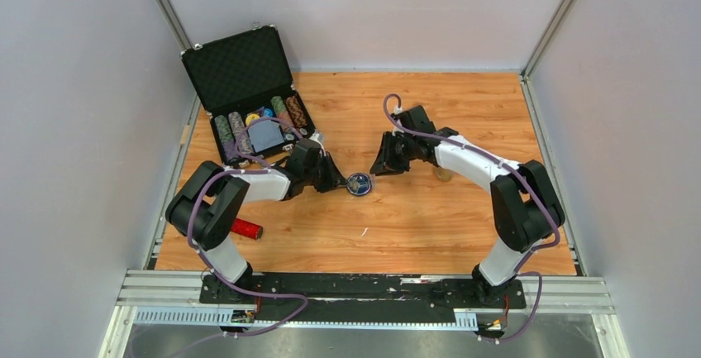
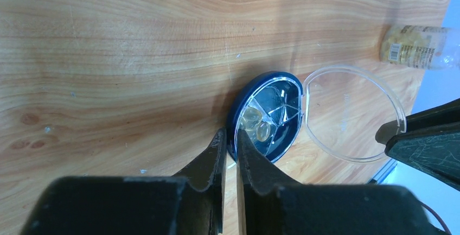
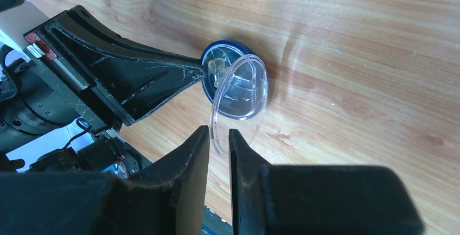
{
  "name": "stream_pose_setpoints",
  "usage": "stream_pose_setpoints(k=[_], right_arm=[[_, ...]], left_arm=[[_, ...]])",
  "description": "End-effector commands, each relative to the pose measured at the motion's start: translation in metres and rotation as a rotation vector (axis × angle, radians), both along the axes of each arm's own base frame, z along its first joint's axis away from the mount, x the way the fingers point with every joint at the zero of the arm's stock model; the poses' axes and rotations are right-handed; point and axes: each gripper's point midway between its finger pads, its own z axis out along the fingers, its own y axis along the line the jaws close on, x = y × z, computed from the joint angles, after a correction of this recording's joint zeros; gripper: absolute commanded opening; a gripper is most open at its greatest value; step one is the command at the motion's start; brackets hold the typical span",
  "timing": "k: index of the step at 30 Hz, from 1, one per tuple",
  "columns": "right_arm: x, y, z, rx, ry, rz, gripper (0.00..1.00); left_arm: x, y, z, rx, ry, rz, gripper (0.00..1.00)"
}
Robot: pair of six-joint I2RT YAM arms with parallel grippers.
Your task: Sort the pills into containers
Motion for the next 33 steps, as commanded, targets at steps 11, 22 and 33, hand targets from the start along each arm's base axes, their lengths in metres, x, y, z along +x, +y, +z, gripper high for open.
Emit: stream_pose_setpoints(k=[11,22,33], right_arm=[[0.006,0.023,0.003,-0.023,-0.055,0.069,0.17],[-0.009,0.035,-0.020,-0.117,-0.046,0.134,0.24],[-0.010,0.042,-0.030,-0.114,-0.046,0.170,0.43]], left_arm=[[0.004,-0.004,0.001,-0.012,-0.033,-0.032,0.03],[0.003,-0.004,0.001,-0.014,-0.034,-0.037,0.03],[0.004,-0.003,0.006,-0.015,-0.046,-0.027,0.04]])
